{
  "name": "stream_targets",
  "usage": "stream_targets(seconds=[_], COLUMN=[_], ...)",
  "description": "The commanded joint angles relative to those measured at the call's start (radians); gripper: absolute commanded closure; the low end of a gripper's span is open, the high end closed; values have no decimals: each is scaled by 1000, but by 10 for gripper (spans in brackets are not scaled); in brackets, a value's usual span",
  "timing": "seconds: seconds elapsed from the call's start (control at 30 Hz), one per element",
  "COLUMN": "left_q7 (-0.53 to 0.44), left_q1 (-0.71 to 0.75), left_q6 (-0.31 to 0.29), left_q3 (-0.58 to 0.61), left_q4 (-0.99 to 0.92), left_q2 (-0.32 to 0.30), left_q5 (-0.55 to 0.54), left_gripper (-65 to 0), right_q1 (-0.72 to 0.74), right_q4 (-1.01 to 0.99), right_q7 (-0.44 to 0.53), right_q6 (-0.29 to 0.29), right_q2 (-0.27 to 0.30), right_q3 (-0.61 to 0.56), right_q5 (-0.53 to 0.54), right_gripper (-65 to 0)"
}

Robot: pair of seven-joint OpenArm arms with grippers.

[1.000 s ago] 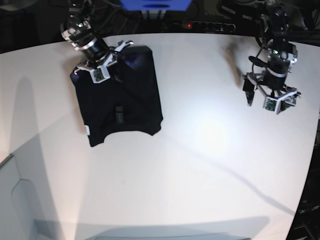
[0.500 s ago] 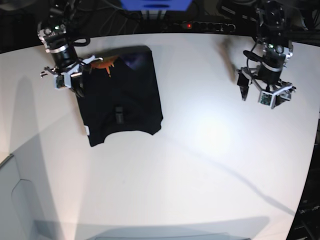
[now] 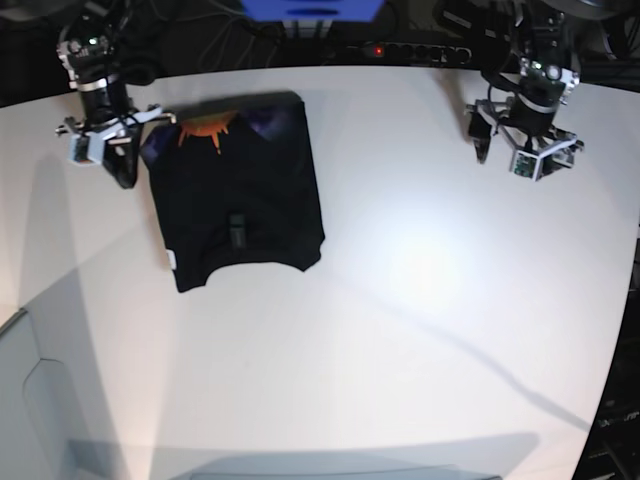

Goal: Fold the T-shirt properly

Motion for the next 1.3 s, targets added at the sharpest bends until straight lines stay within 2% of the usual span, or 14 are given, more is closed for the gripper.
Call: stream_targets(seconds=[0.0,0.1,0.17,0.3,0.4,0.53,0.7,0.8,0.93,1.0,1.17,1.27], left_q7=[-23,-23,-23,-23,-23,-23,-33,-35,-55,-135,-342,-497], left_q1=[27,103,156,289,377,452,490,447,324,255,53,-87], left_q6=[-1,-1,-1,4,10,10,10,10,10,10,11,11], left_q3=[-6,-25,-42,-55,-55,-49,-8,32,32,33,89,136], left_q4=[32,66,88,117,115,111,-3,-152,-442,-604,-1065,-1373], left_q2=[-5,-5,2,3,40,115,226,233,229,216,143,100], left_q5=[-42,-154,-218,-327,-358,-300,-122,-60,-62,-51,-53,-59], left_gripper=[-539,-518,-457,-197,-2,-14,0,0,0,0,0,0], right_q1=[-8,-29,-46,-112,-170,-255,-307,-319,-309,-278,-224,-164], right_q4=[31,37,34,37,34,17,-104,-241,-466,-589,-887,-1119], right_q7=[20,19,19,-29,-101,-220,-245,-247,-231,-161,151,358], right_q6=[10,10,10,10,10,10,10,10,10,10,3,-110], right_q2=[3,3,5,-23,-33,-33,-33,2,52,60,62,109], right_q3=[24,85,134,249,329,357,328,276,173,125,21,-105], right_q5=[34,51,51,52,52,52,49,46,-14,-43,-166,-262], right_gripper=[-10,-10,-10,-10,-10,-13,-13,-11,-10,-10,-10,0])
